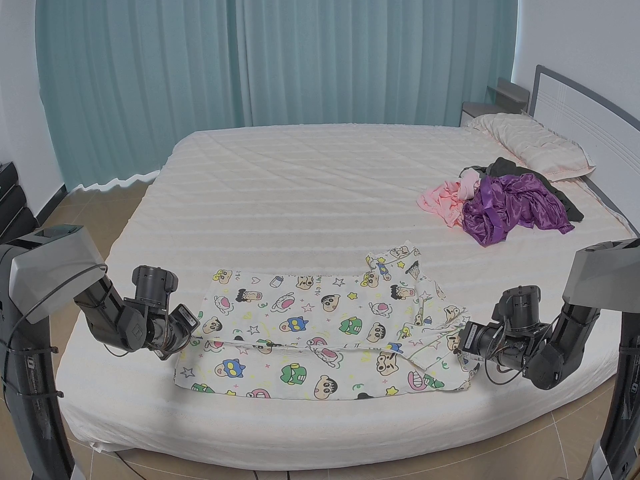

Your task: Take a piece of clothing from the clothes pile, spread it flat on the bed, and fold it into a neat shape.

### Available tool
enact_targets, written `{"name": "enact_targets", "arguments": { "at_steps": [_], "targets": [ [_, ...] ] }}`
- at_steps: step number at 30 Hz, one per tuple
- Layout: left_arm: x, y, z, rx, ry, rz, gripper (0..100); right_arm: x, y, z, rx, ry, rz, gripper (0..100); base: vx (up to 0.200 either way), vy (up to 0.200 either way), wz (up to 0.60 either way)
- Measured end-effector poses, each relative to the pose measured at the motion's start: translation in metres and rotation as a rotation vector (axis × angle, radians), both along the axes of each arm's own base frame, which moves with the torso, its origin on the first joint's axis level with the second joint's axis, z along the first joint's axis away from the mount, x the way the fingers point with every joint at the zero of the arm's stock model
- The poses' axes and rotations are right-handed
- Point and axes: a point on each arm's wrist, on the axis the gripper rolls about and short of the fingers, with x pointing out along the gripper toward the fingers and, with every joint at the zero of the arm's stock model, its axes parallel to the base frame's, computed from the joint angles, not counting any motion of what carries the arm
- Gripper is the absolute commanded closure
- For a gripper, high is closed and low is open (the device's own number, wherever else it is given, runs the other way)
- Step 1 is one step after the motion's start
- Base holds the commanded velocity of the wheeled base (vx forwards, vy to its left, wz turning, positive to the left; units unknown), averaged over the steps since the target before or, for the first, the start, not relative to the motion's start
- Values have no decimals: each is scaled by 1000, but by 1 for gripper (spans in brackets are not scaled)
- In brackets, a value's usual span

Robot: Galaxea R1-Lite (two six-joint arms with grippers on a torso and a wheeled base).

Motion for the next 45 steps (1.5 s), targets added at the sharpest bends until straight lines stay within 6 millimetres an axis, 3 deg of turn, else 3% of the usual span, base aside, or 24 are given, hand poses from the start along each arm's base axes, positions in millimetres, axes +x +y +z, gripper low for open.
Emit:
{"name": "enact_targets", "arguments": {
  "at_steps": [15,16,17,18,26,33,40,45],
  "targets": [
    [17,-3,-9,62,-11,-4,100,13,1,-5,1,-9,-10,100,0,0,0],
    [18,-3,-10,67,-10,-5,100,13,1,-6,0,-7,-10,0,0,0,0],
    [18,-4,-10,71,-8,-8,100,14,1,-7,0,-5,-11,0,0,0,0],
    [19,-4,-11,73,-5,-10,0,15,1,-8,0,-5,-11,0,0,0,0],
    [22,-5,-12,73,6,-14,0,17,2,-11,37,-4,-37,0,0,0,0],
    [16,6,-7,-1,28,-1,0,10,-5,11,182,-21,-146,0,0,0,0],
    [-13,16,10,-204,64,-1,0,-3,9,33,371,-20,-210,0,0,0,0],
    [-39,16,21,-297,52,14,0,-10,27,29,417,15,-201,0,0,0,0]
  ]
}}
